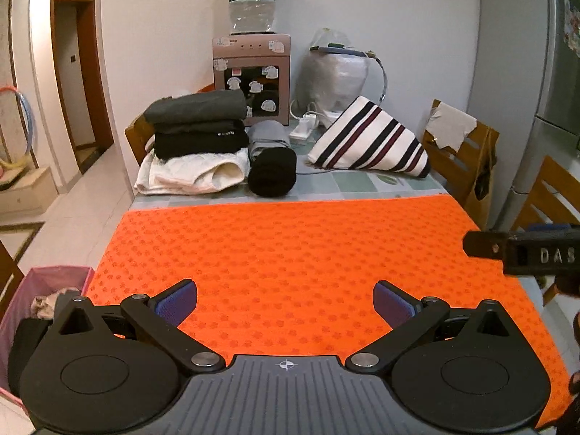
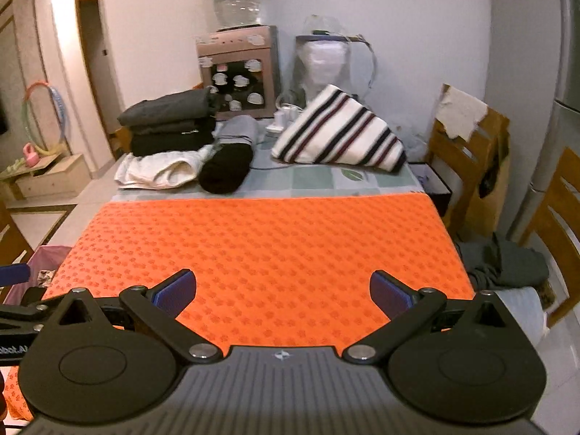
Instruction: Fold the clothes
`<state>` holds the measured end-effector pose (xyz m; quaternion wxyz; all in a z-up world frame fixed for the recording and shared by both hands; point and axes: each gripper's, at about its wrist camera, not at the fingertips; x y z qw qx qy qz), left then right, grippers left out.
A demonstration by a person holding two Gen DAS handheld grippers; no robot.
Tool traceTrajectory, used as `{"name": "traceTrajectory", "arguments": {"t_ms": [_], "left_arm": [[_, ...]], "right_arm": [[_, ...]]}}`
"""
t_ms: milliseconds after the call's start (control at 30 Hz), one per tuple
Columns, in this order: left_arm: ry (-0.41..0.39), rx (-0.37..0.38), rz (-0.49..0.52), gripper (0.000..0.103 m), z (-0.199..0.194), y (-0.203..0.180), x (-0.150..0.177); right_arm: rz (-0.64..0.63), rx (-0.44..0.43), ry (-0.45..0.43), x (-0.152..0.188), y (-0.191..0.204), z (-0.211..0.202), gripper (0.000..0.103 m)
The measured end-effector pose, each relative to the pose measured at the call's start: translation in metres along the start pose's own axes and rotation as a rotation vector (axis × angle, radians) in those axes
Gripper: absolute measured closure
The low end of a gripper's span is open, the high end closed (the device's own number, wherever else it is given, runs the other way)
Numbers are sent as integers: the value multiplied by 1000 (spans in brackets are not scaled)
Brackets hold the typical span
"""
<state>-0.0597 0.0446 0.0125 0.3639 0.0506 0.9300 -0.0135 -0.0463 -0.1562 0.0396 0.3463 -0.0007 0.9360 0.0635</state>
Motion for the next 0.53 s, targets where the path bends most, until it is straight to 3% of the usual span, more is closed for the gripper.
{"name": "traceTrajectory", "arguments": {"t_ms": [267, 533], "left_arm": [[-9, -12, -49, 0, 16, 16, -9], [19, 27, -13, 0, 36, 13, -18]], "right_arm": [[-24, 2, 9, -19, 9, 22, 0], [-13, 30, 33, -29, 7, 42, 0]]}}
Point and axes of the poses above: each gripper's, at about its wrist camera, not at the fingertips, and z roughly the way its jaws point, y to its left, x to its underside, and after that the axes turned 10 degrees about y, right-handed
